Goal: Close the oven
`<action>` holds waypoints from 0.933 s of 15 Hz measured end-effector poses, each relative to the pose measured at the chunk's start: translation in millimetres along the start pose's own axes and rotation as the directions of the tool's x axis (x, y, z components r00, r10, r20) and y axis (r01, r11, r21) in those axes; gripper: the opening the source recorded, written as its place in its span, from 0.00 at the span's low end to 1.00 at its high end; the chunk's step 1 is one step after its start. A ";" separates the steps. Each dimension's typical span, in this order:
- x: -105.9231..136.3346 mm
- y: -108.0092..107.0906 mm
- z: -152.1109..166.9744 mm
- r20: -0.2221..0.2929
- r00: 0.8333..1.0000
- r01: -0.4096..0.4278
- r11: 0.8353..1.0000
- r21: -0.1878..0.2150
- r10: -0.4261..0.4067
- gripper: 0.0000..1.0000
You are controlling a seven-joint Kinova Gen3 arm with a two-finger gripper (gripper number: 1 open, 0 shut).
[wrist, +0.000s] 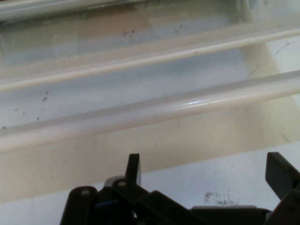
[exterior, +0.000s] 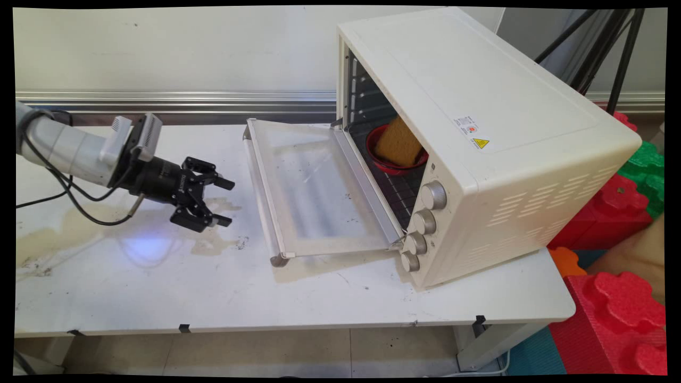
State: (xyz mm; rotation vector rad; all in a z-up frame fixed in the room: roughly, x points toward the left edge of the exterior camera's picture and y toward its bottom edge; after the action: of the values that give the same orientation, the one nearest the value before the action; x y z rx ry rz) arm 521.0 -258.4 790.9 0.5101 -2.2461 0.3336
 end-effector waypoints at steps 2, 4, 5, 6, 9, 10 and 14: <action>-1.8 -0.9 7.0 0.005 1.000 0.001 1.000 0.001 -0.001 1.00; -3.8 -1.2 12.0 0.009 1.000 0.001 1.000 0.000 -0.001 1.00; -4.9 -1.1 14.2 0.011 1.000 -0.001 1.000 0.000 0.001 1.00; -5.8 -1.1 16.4 0.012 1.000 -0.001 1.000 -0.002 0.001 0.00; -7.1 -1.0 21.0 0.012 1.000 -0.001 1.000 -0.003 0.001 0.00; -7.4 -1.0 22.2 0.012 1.000 0.001 1.000 -0.003 -0.001 0.00; -6.9 -1.6 29.6 0.009 1.000 0.008 1.000 -0.001 -0.008 0.00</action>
State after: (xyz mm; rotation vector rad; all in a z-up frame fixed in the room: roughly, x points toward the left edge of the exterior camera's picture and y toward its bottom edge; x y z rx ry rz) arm 506.7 -269.7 766.5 0.5206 -2.2523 0.3265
